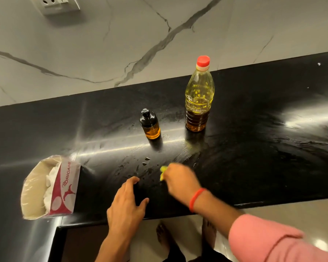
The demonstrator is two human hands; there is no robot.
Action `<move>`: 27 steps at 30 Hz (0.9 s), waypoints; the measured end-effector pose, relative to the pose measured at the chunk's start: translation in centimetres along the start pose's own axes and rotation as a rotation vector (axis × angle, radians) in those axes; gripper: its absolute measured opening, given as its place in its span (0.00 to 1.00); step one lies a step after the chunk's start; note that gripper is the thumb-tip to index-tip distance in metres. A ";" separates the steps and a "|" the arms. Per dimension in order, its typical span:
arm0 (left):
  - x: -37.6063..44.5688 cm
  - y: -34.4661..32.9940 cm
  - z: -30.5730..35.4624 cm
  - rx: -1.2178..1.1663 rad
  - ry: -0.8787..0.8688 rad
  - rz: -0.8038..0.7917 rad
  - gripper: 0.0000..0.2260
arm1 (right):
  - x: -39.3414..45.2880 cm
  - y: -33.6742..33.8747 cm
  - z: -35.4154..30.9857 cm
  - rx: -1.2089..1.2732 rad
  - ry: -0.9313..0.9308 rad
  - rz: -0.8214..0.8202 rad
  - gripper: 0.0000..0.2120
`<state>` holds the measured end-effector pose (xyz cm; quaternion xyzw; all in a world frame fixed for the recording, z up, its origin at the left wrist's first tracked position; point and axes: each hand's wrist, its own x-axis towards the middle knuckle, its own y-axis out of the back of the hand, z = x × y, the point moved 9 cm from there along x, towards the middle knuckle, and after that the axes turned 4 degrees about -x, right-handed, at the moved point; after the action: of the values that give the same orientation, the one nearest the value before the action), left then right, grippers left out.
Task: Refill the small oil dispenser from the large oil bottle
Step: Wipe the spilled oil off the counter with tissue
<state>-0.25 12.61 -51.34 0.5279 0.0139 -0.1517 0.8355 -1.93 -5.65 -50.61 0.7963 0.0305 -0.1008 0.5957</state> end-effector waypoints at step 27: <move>-0.4 0.2 -0.3 -0.007 -0.054 -0.006 0.33 | -4.0 4.5 14.5 0.030 -0.432 0.217 0.10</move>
<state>-0.55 13.07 -51.27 0.5208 -0.0065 -0.1686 0.8368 -6.86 -20.52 -49.51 0.7635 -0.1849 -0.2048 0.5839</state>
